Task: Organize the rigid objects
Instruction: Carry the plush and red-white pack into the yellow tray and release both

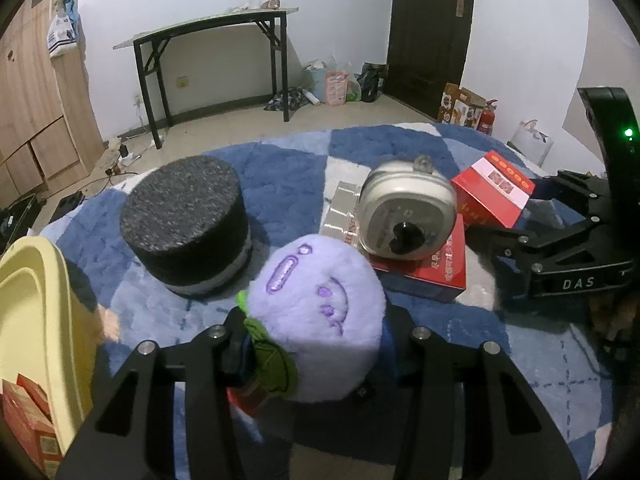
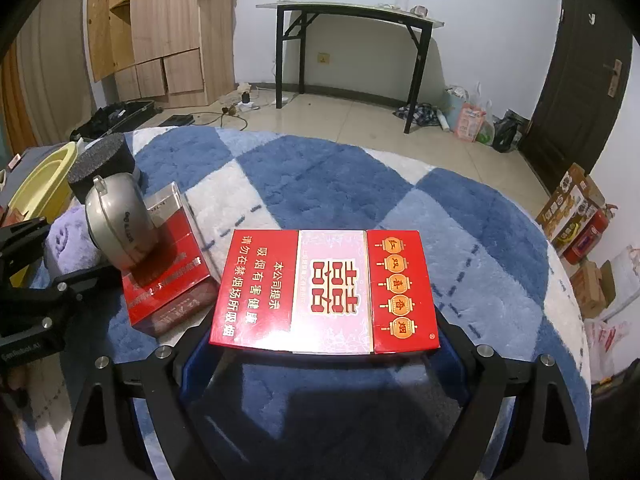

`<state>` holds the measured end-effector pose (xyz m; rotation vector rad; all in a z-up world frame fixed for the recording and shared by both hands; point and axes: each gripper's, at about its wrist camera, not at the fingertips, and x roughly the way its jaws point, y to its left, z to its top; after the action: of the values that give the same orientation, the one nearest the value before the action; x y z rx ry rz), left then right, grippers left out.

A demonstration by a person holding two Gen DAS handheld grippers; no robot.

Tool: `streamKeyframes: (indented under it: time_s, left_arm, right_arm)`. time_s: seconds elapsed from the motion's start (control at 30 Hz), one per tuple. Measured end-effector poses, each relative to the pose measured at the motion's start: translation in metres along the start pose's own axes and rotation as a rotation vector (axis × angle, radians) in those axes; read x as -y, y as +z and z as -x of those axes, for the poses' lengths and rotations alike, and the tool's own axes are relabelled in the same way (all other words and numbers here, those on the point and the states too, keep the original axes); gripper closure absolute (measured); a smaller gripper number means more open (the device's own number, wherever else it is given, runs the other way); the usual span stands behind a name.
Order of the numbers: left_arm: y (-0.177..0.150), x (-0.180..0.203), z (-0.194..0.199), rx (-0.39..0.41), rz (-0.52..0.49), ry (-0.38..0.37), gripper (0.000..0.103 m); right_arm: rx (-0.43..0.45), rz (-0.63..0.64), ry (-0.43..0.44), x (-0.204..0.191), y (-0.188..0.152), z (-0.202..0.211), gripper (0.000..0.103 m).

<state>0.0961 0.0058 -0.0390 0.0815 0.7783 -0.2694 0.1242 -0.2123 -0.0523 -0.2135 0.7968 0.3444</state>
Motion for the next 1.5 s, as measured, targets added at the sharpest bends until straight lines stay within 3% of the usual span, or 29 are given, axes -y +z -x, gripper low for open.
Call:
streamKeyframes:
  time_s: [0.17, 0.33, 0.47, 0.6, 0.77, 0.9, 1.17, 1.27, 1.5]
  left_arm:
    - [0.01, -0.008, 0.024, 0.035, 0.012, 0.02, 0.054]
    - [0.024, -0.047, 0.087, 0.153, 0.077, 0.048, 0.054]
    - [0.019, -0.096, 0.134, 0.204, 0.108, 0.173, 0.054]
    - [-0.006, -0.174, 0.16, 0.201, 0.308, 0.235, 0.054]
    - [-0.036, -0.237, 0.156, 0.183, 0.562, 0.275, 0.054]
    - [-0.043, -0.248, 0.136, 0.135, 0.638, 0.267, 0.054]
    - [-0.058, -0.266, 0.112, 0.055, 0.743, 0.263, 0.053]
    - [-0.058, -0.267, 0.104, 0.022, 0.753, 0.302, 0.053]
    - [-0.065, -0.27, 0.097, -0.008, 0.779, 0.317, 0.053]
  right_arm:
    - [0.023, 0.001, -0.004, 0.002, 0.004, 0.016, 0.014]
    - [0.126, -0.007, -0.008, 0.003, 0.013, 0.063, 0.013]
    - [0.196, 0.109, 0.027, -0.049, 0.023, 0.092, 0.013]
    - [0.202, 0.242, 0.145, -0.125, 0.029, 0.1, 0.013]
    - [0.127, 0.394, 0.345, -0.228, 0.056, 0.078, 0.013]
    - [0.068, 0.476, 0.378, -0.288, 0.078, 0.048, 0.014]
    - [-0.036, 0.503, 0.387, -0.324, 0.123, -0.002, 0.014]
    - [-0.061, 0.538, 0.374, -0.335, 0.125, -0.012, 0.013]
    - [-0.118, 0.57, 0.338, -0.352, 0.129, -0.042, 0.014]
